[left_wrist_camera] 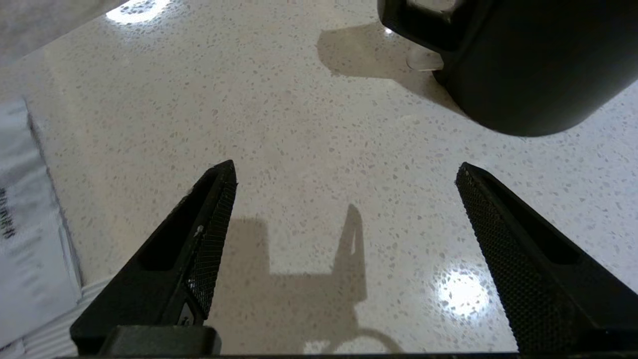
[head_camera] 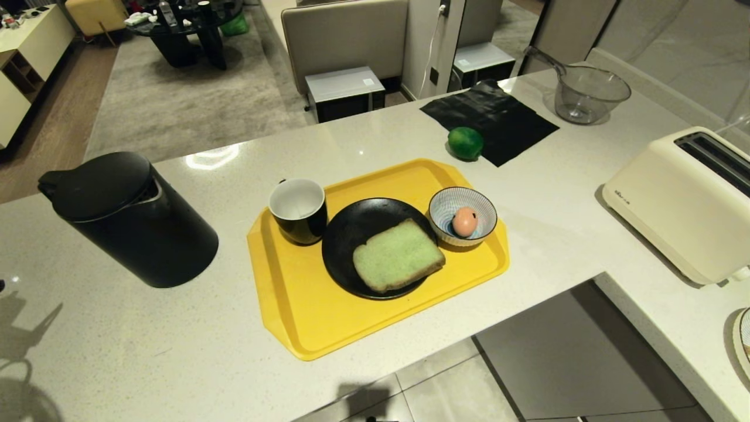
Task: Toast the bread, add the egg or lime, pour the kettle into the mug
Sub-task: Pick up the kettle
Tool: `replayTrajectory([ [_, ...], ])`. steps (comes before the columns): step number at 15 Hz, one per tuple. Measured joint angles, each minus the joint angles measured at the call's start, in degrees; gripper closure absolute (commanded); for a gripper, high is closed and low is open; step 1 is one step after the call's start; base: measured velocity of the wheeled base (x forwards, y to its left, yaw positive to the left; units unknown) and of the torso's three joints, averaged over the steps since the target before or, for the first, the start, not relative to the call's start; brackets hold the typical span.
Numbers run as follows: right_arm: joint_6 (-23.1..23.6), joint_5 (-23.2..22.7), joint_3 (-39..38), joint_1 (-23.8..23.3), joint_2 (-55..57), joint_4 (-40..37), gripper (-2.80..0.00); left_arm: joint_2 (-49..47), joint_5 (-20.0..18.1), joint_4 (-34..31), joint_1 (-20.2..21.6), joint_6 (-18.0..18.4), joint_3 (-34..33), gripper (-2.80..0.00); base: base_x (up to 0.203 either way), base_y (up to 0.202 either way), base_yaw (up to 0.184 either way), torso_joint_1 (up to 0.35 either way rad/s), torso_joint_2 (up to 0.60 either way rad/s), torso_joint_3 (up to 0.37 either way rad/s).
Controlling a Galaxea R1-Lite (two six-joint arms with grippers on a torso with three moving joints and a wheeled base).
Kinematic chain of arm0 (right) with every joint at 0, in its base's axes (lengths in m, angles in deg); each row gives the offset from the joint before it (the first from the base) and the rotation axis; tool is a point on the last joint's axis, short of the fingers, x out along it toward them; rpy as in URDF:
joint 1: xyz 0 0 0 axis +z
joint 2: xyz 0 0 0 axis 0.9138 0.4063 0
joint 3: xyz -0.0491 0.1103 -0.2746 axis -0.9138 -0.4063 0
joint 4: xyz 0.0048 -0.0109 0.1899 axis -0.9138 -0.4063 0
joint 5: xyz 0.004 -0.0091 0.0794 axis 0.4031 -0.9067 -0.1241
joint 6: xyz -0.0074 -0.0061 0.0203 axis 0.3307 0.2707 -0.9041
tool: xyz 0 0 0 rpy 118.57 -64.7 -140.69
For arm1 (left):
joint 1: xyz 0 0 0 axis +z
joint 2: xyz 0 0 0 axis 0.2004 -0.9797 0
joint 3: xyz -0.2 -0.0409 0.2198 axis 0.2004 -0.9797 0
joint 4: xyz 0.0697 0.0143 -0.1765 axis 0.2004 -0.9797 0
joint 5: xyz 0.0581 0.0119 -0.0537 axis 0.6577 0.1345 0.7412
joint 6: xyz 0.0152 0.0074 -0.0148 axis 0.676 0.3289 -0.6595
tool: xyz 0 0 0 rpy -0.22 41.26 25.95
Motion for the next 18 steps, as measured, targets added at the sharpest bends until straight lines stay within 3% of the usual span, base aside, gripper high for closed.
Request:
replayTrajectory([
  [7,0.00,-0.02,0.00,0.00,0.00,0.00,0.00,-8.41,-1.74,0.37,-6.80,0.23,11.68,-2.80,0.000,0.000,0.000,0.000,0.00,0.000],
  [14,0.00,-0.02,0.00,0.00,0.00,-0.02,0.00,-12.60,-2.54,4.50,-12.39,-0.04,14.41,-2.80,0.000,0.000,0.000,0.000,0.00,0.000],
  [18,-0.02,-0.02,0.00,-0.02,0.00,0.00,0.00,-13.33,-2.12,4.73,-13.09,-0.11,17.63,-2.80,0.000,0.000,0.000,0.000,0.00,0.000],
])
